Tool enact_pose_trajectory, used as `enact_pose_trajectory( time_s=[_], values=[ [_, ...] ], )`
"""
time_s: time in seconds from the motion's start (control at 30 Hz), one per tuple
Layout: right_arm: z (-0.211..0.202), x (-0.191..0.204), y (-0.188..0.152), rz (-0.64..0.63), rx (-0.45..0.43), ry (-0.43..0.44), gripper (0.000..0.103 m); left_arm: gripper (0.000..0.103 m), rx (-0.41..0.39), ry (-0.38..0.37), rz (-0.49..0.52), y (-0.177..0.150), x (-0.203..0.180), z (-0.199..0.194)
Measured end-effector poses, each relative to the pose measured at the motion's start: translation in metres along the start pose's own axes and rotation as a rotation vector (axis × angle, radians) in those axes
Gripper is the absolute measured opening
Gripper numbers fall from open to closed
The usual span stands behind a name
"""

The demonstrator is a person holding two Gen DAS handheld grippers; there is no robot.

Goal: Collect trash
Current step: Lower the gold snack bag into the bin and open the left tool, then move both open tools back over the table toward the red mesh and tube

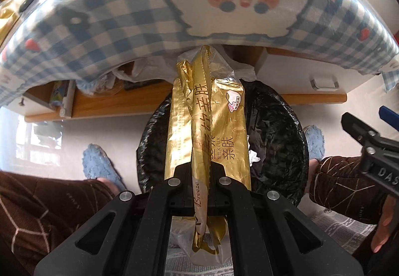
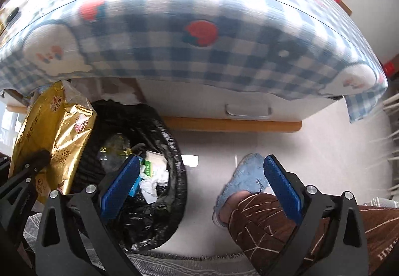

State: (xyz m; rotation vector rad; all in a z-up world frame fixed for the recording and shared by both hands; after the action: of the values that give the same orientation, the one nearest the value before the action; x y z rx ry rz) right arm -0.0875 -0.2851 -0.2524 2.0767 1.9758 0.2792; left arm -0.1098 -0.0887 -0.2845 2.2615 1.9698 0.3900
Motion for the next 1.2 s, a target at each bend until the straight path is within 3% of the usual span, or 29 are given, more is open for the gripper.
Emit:
enact_pose_trajectory(
  time_s=[0.23, 0.53, 0.67, 0.73, 0.8, 1.1, 1.2],
  values=[
    [0.011, -0.013, 0.0, -0.013, 0.022, -0.069, 0.095, 0.001, 0.027, -0.021, 0.02, 0.002, -0.018, 0.021],
    [0.021, -0.024, 0.002, -0.017, 0.043, -0.093, 0.095, 0.001, 0.049, -0.03, 0.036, 0.0, -0.034, 0.035],
    [0.02, -0.021, 0.003, -0.03, 0.037, -0.092, 0.095, 0.006, 0.039, -0.033, 0.032, 0.002, -0.033, 0.033],
    [0.019, -0.019, 0.004, -0.034, 0.029, -0.088, 0.095, 0.013, 0.03, -0.03, 0.03, 0.004, -0.031, 0.031],
    [0.017, -0.018, 0.004, -0.032, 0.021, -0.084, 0.095, 0.039, 0.017, -0.013, 0.026, 0.005, -0.027, 0.027],
    [-0.005, -0.008, 0.015, -0.01, -0.049, -0.012, 0.095, 0.075, -0.08, -0.007, -0.027, 0.019, -0.002, -0.011],
    [-0.02, -0.005, 0.021, 0.011, -0.09, 0.022, 0.095, 0.082, -0.104, -0.019, -0.044, 0.023, 0.006, -0.029]
  ],
)
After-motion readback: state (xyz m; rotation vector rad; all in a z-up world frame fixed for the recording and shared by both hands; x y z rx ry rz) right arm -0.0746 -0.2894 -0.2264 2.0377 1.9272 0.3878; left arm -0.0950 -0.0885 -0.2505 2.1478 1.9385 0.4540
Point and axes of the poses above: each gripper's, at about its wrist camera, not at the fingertips, and z roughly the way its jaws point, x to its left, y to its top, the point moved 8 cm from there along z, roughly the way its jaws point, and after that the axes turned 5 degrees about y, right-handed, at the moved point
